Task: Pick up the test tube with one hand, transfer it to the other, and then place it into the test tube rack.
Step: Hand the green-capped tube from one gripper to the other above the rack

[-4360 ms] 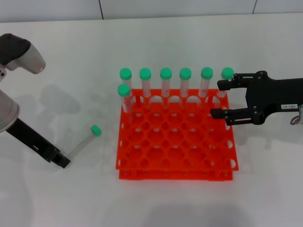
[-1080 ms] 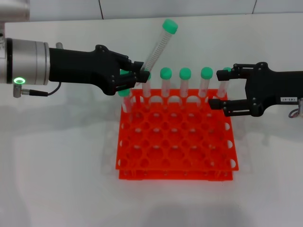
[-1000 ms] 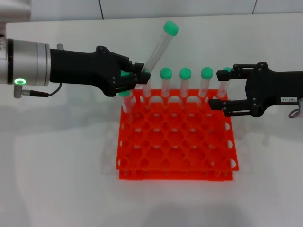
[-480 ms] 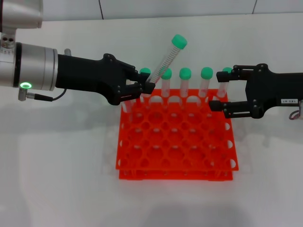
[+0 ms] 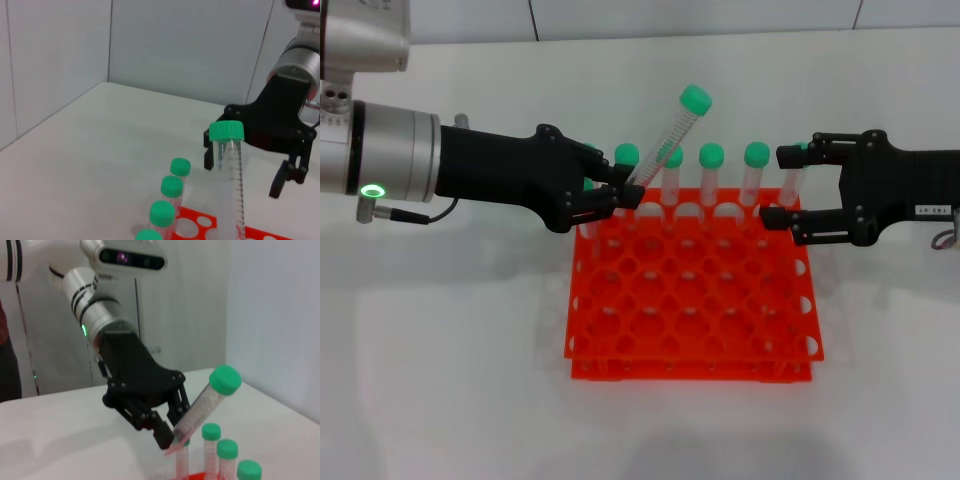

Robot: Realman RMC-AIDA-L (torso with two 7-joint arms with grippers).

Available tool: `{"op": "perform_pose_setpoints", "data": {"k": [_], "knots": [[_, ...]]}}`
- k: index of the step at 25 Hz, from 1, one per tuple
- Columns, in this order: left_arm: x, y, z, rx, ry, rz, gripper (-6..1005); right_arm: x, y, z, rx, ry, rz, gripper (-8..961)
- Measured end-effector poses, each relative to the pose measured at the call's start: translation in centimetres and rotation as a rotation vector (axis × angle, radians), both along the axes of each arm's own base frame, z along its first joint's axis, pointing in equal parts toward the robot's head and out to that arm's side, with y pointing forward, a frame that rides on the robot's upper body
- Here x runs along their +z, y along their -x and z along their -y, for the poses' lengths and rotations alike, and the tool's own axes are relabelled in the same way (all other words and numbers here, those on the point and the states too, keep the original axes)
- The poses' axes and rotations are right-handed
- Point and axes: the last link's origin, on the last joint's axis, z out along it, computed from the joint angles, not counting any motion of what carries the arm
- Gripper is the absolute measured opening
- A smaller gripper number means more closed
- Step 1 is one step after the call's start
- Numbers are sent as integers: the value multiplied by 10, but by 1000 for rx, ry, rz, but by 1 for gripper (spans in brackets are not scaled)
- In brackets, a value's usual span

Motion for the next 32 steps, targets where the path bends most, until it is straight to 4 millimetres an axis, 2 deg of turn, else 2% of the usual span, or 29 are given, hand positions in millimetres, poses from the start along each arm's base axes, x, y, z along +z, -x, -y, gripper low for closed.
{"op": "perform_pose_setpoints", "data": {"k": [17, 32], "knots": [[-3, 10, 6, -8, -5, -1, 196, 7, 16, -2, 45, -6, -63, 751], [-5, 11, 8, -9, 1, 2, 195, -2, 41, -15, 97, 14, -83, 750]]}}
